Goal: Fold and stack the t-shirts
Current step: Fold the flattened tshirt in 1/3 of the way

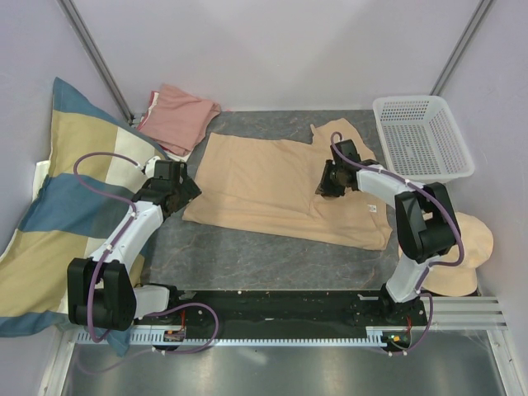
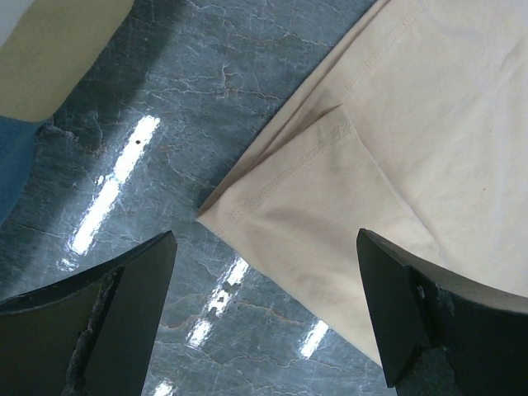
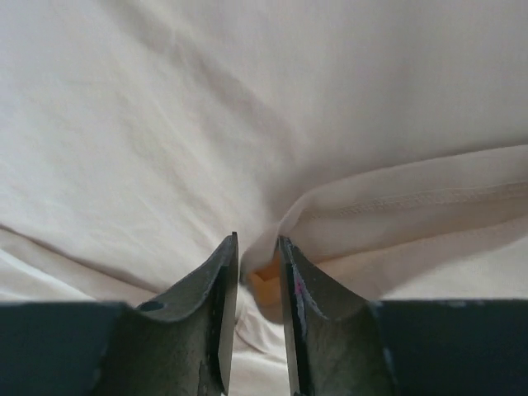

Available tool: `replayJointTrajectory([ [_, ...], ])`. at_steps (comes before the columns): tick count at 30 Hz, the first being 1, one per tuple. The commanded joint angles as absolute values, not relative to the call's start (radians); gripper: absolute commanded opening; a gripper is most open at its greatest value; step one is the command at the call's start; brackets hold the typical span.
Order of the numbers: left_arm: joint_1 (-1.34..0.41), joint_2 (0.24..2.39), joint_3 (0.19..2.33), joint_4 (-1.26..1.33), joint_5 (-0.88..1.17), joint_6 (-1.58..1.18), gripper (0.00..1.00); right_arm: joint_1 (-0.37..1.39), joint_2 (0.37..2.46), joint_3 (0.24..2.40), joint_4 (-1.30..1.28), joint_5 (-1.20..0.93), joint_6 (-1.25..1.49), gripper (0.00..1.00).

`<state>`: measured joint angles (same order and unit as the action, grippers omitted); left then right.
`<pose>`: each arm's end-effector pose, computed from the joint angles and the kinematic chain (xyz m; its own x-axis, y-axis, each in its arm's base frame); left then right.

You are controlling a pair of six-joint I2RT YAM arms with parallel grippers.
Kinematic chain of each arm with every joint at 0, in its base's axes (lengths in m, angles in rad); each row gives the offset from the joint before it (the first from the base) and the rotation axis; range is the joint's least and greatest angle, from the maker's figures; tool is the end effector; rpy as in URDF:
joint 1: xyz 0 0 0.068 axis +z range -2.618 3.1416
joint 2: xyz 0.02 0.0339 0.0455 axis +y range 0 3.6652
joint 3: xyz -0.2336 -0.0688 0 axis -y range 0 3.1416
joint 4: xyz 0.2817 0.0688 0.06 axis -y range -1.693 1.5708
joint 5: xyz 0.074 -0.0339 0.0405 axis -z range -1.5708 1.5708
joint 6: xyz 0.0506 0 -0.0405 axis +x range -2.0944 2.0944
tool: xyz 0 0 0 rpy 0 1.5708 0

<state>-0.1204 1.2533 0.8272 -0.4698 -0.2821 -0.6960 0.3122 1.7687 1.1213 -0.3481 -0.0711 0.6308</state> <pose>0.3045 -0.0226 0.1779 -0.5581 -0.5528 -0.6188 -0.5410 0.8079 -0.2338 0.3744 0.1246 0.1161 -0.8472 0.3447 -0.4042 0.1938 0.9090 0.3690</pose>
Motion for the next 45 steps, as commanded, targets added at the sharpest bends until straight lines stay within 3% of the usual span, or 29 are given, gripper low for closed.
replayJointTrajectory([
  [1, -0.124, 1.253, 0.824, -0.456, -0.278, -0.666, 0.98, 0.316, 1.805, 1.219, -0.333, -0.04, 0.591, 0.38],
  [5, -0.124, 1.258, 0.822, -0.456, -0.27, -0.664, 0.98, 0.314, 1.841, 1.295, -0.334, -0.032, 0.562, 0.45],
  [11, -0.124, 1.249, 0.818, -0.454, -0.27, -0.663, 0.98, 0.316, 1.849, 1.371, -0.351, -0.012, 0.535, 0.47],
  [29, -0.124, 1.261, 0.816, -0.434, -0.261, -0.663, 0.98, 0.321, 1.5, 1.062, -0.439, -0.075, 0.521, 0.61],
  [45, -0.124, 1.23, 0.822, -0.446, -0.265, -0.653, 0.98, 0.334, 1.647, 1.017, -0.296, -0.195, 0.571, 0.62],
])
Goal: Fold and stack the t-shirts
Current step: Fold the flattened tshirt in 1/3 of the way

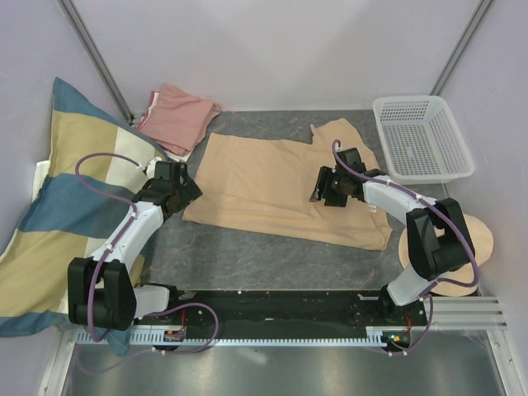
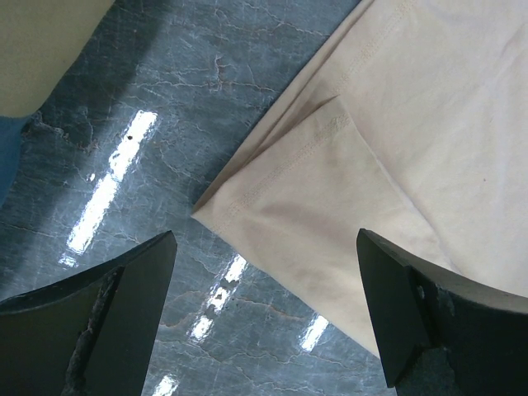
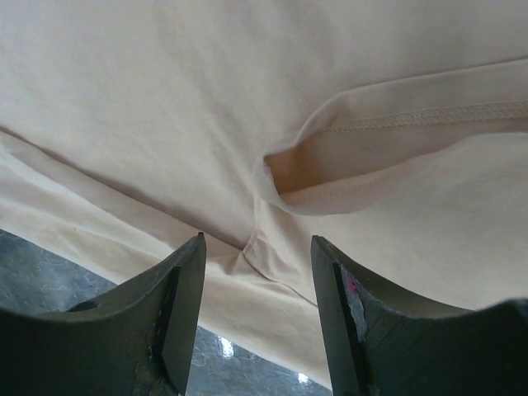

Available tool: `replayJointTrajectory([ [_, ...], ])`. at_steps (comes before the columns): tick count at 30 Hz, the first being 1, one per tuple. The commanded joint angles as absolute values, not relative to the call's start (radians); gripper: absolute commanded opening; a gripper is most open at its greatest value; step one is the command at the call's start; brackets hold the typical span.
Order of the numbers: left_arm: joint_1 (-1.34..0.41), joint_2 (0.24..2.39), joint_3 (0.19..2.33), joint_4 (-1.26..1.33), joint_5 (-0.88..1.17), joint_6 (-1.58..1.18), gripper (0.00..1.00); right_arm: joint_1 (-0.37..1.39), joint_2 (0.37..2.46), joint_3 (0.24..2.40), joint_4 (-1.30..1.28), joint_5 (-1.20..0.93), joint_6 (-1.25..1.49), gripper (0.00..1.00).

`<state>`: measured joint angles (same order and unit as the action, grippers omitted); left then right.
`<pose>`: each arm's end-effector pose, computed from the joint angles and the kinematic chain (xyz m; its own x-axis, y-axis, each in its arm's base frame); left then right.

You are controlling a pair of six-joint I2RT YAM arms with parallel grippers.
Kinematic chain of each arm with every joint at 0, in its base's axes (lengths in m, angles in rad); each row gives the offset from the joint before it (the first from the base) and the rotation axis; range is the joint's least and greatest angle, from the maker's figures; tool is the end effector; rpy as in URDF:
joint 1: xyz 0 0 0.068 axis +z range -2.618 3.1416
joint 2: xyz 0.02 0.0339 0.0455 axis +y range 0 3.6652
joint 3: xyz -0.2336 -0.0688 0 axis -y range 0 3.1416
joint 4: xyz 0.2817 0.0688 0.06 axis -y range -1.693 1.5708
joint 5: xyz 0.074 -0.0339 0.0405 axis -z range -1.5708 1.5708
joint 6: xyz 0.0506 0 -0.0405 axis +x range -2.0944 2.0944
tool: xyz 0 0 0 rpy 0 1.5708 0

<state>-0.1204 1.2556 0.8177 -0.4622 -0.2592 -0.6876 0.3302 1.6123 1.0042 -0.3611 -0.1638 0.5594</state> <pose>0.3039 -0.0237 0.1742 -0.5743 -0.5485 -0.6077 -0.5261 0.8161 -0.2393 0.3429 0.1262 0.1330 -0.8771 0.2528 -0.4083 0.0687 0.9075 0.4143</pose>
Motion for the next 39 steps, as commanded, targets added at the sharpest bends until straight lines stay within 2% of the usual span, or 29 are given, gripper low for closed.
replayJointTrajectory([
  [1, -0.124, 1.23, 0.822, -0.446, -0.267, -0.655, 0.98, 0.336, 1.658, 1.025, -0.288, -0.193, 0.568, 0.62],
  [11, -0.124, 1.223, 0.819, -0.459, -0.275, -0.647, 0.98, 0.336, 1.784, 1.115, -0.265, -0.146, 0.531, 0.62],
  [24, -0.124, 1.216, 0.807, -0.463, -0.276, -0.644, 0.98, 0.334, 1.796, 1.209, -0.29, -0.098, 0.499, 0.62],
  [34, -0.124, 1.252, 0.778, -0.443, -0.27, -0.672, 0.98, 0.336, 1.594, 1.138, -0.368, -0.037, 0.459, 0.62],
  [39, -0.126, 1.273, 0.769, -0.431, -0.258, -0.693, 0.98, 0.371, 1.506, 1.072, -0.376, -0.109, 0.414, 0.63],
])
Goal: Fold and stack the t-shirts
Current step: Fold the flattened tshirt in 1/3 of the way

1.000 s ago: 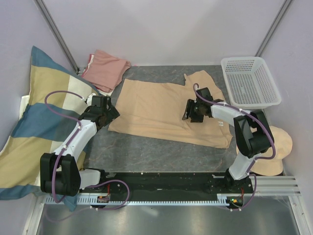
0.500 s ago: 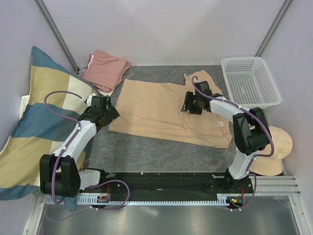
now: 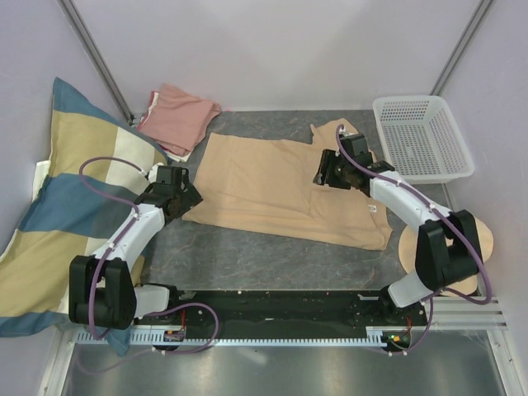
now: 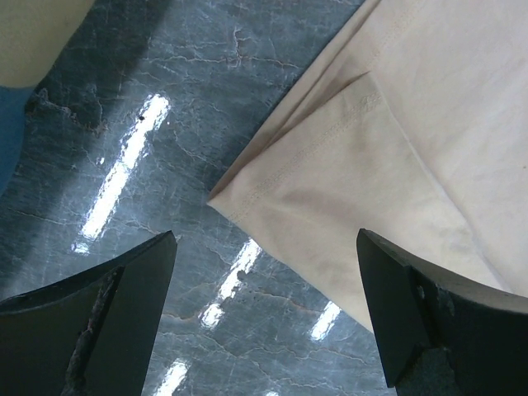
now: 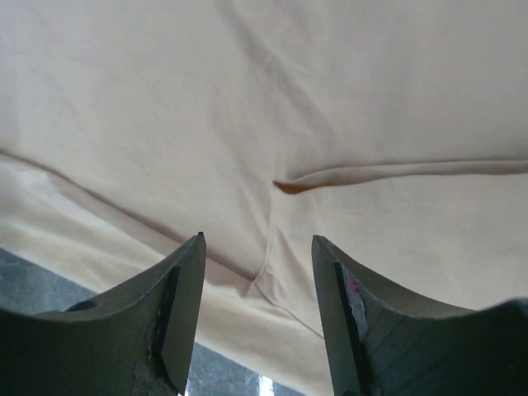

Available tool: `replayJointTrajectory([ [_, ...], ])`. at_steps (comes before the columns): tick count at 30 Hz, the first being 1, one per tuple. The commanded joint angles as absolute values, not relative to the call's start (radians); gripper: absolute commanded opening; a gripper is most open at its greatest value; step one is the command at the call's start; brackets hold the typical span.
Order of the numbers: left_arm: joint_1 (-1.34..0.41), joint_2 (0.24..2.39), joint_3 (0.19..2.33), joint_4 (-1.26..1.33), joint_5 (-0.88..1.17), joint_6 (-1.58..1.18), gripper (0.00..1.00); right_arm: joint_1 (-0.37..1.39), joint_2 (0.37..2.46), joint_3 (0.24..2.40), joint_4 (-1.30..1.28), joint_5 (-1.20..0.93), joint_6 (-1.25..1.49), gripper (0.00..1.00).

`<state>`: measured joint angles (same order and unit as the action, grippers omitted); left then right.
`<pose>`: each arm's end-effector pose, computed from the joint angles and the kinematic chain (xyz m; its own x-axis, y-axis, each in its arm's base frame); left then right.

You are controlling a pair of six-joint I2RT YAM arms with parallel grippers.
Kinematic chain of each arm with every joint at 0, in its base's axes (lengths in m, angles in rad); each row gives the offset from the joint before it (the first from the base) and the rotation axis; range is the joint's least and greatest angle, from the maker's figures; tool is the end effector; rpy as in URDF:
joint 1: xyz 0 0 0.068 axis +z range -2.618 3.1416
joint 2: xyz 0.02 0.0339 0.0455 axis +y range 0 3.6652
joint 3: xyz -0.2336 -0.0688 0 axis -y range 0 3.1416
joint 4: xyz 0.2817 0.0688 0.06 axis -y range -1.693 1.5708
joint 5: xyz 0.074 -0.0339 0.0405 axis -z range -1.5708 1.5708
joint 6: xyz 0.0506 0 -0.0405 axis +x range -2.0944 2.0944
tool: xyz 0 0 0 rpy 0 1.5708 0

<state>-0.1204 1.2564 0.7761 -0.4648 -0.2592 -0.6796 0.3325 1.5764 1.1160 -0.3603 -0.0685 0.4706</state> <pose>0.2967 -0.0228 0.1591 -0.6052 -0.5387 -0.5861 -0.5313 0.8216 -0.2065 0.3630 0.1290 0.1846 -0.7840 0.2078 -0.5849 -0.0160 0.9352 0.3537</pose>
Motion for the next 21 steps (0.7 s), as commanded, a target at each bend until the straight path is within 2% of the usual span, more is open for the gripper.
replayJointTrajectory([
  [1, -0.126, 1.276, 0.772, -0.428, -0.256, -0.693, 0.98, 0.391, 1.497, 1.072, -0.376, -0.11, 0.399, 0.63],
  [6, -0.126, 1.278, 0.793, -0.428, -0.25, -0.678, 0.98, 0.517, 1.523, 1.086, -0.4, -0.023, 0.37, 0.64],
  [13, -0.126, 1.279, 0.744, -0.408, -0.238, -0.721, 0.96, 0.523, 1.513, 1.066, -0.383, -0.035, 0.402, 0.64],
  [21, -0.129, 1.396, 0.727, -0.373, -0.21, -0.79, 0.88, 0.523, 1.488, 1.051, -0.39, -0.038, 0.403, 0.64],
])
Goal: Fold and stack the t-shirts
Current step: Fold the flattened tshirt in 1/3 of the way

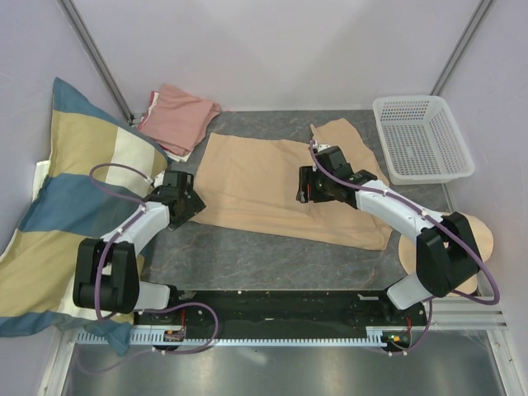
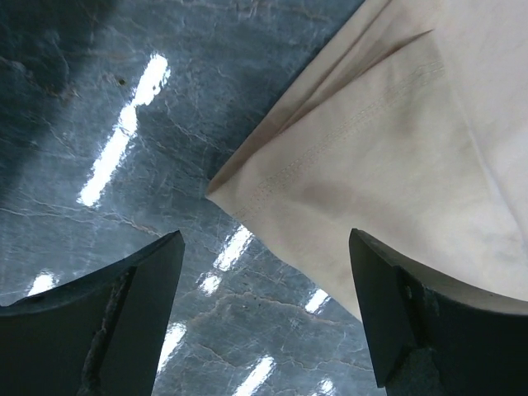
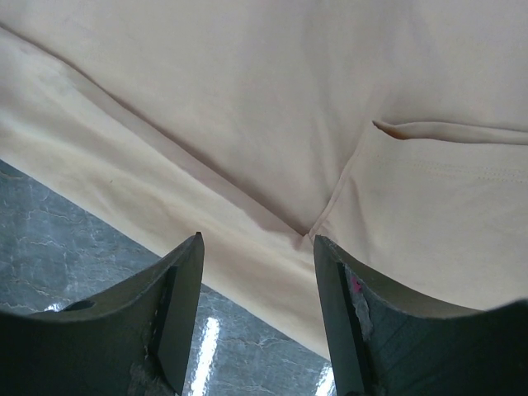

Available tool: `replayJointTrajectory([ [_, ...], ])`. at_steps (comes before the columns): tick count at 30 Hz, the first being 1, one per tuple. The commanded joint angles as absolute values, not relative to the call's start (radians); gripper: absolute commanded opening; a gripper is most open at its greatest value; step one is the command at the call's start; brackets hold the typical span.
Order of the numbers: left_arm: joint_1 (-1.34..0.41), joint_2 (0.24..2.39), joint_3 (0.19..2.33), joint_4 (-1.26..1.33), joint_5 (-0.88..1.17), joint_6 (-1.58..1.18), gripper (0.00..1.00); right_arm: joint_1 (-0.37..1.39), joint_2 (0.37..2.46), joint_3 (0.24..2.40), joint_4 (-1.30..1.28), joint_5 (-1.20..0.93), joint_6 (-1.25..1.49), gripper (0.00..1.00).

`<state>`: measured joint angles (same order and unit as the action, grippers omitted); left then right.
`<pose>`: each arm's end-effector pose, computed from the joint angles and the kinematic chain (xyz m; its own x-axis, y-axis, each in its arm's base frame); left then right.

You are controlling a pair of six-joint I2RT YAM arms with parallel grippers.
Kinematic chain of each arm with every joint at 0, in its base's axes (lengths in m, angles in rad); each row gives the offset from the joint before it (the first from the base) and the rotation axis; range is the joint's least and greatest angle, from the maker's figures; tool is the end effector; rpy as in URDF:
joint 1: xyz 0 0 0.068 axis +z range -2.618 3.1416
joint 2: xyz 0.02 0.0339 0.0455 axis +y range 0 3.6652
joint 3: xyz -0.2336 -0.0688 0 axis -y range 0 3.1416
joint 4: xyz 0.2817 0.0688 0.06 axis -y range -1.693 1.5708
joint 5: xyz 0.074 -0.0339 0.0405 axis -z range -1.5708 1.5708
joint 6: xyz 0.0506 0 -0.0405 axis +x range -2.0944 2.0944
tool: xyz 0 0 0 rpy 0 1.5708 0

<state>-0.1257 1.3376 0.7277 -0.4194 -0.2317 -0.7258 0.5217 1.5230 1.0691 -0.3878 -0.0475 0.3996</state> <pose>0.2940 -0.0254 0.1230 -0.6390 -0.5704 -0.5161 -0.5609 0.8046 -0.1949 0.3207 0.1871 0.1844 -0.8000 -0.0116 -0.5999 -0.2323 0.9278 0.2918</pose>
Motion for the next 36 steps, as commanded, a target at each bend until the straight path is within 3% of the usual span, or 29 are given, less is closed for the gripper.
replayJointTrajectory([
  [1, -0.127, 1.405, 0.73, -0.368, -0.207, -0.798, 0.87, 0.523, 1.483, 1.049, -0.39, -0.037, 0.403, 0.64],
  [6, -0.129, 1.439, 0.745, -0.364, -0.218, -0.796, 0.8, 0.523, 1.47, 1.029, -0.391, -0.031, 0.402, 0.64],
  [9, -0.129, 1.442, 0.747, -0.367, -0.222, -0.792, 0.66, 0.522, 1.466, 1.026, -0.391, -0.026, 0.403, 0.64],
  [13, -0.129, 1.437, 0.744, -0.373, -0.224, -0.782, 0.06, 0.522, 1.47, 1.031, -0.391, -0.025, 0.405, 0.64],
  [14, -0.129, 1.436, 0.742, -0.38, -0.227, -0.782, 0.02, 0.523, 1.471, 1.034, -0.391, -0.025, 0.403, 0.64],
  [23, -0.129, 1.379, 0.706, -0.426, -0.212, -0.804, 0.02, 0.522, 1.473, 1.037, -0.391, -0.031, 0.403, 0.64],
  [36, -0.13, 1.082, 0.542, -0.627, -0.244, -0.969, 0.02, 0.522, 1.483, 1.046, -0.387, -0.037, 0.42, 0.65],
])
